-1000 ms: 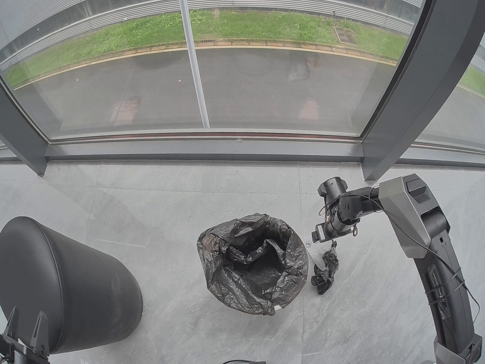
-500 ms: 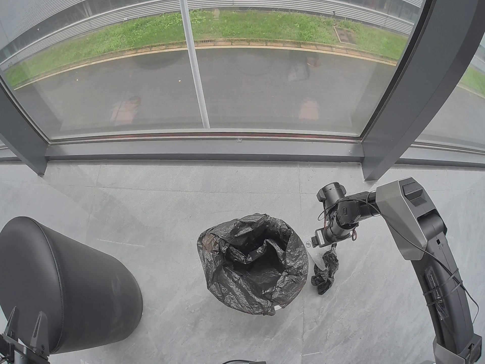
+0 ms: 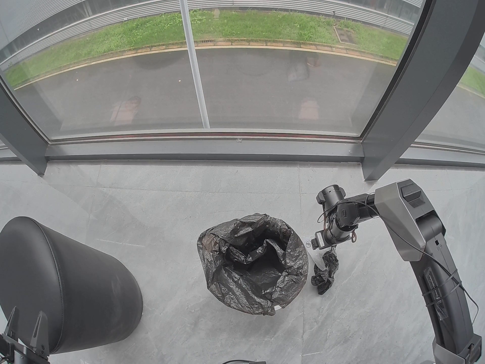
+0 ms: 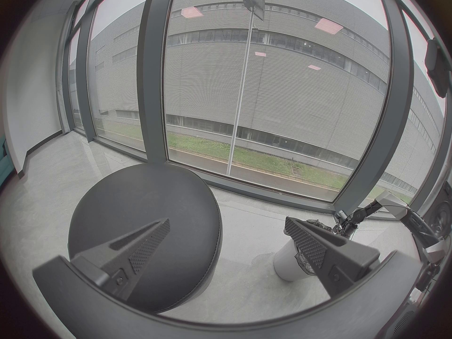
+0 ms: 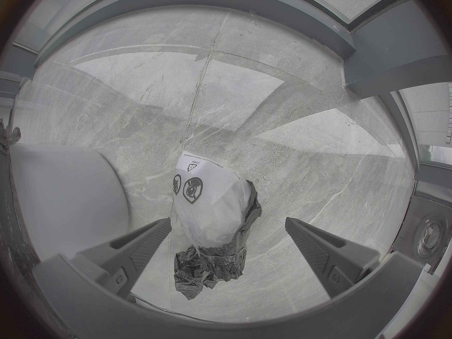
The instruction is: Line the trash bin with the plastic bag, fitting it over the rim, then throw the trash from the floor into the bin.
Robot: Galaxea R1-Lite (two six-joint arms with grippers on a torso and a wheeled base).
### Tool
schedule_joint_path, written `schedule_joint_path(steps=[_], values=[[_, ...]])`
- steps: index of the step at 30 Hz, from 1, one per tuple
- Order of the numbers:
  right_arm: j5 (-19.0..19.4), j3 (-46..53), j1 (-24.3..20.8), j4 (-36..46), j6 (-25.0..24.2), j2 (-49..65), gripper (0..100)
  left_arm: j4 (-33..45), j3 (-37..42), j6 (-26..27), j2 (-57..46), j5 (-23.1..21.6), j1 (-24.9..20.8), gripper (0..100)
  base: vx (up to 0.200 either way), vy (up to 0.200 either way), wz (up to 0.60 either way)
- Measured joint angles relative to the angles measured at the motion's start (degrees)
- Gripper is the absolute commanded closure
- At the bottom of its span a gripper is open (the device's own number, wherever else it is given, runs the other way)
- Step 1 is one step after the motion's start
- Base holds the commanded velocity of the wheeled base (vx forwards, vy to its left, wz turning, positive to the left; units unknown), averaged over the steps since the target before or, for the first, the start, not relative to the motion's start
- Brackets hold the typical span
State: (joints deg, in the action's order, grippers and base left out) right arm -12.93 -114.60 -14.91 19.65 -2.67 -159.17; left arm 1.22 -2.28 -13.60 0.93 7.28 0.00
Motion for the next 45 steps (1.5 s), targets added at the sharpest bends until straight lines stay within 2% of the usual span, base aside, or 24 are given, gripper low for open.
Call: schedule_joint_path(steps=[6, 7, 36, 45], values=[[0.0, 0.0, 0.0, 0.1, 0.0, -0.7, 0, 0.0, 0.0, 0.0, 0.0, 0.0, 0.0, 0, 0.0, 0.0, 0.0], [0.0, 0.0, 0.0, 0.1, 0.0, -0.8, 100, 0.0, 0.0, 0.0, 0.0, 0.0, 0.0, 0, 0.0, 0.0, 0.0], [-1.0, 0.0, -0.4, 0.7, -0.5, -0.7, 100, 0.0, 0.0, -0.3, 0.0, 0.0, 0.0, 0, 0.0, 0.0, 0.0], [-0.6, 0.0, -0.3, 6.3, -3.4, 5.1, 100, 0.0, 0.0, -0.5, 0.0, 0.0, 0.0, 0, 0.0, 0.0, 0.0]])
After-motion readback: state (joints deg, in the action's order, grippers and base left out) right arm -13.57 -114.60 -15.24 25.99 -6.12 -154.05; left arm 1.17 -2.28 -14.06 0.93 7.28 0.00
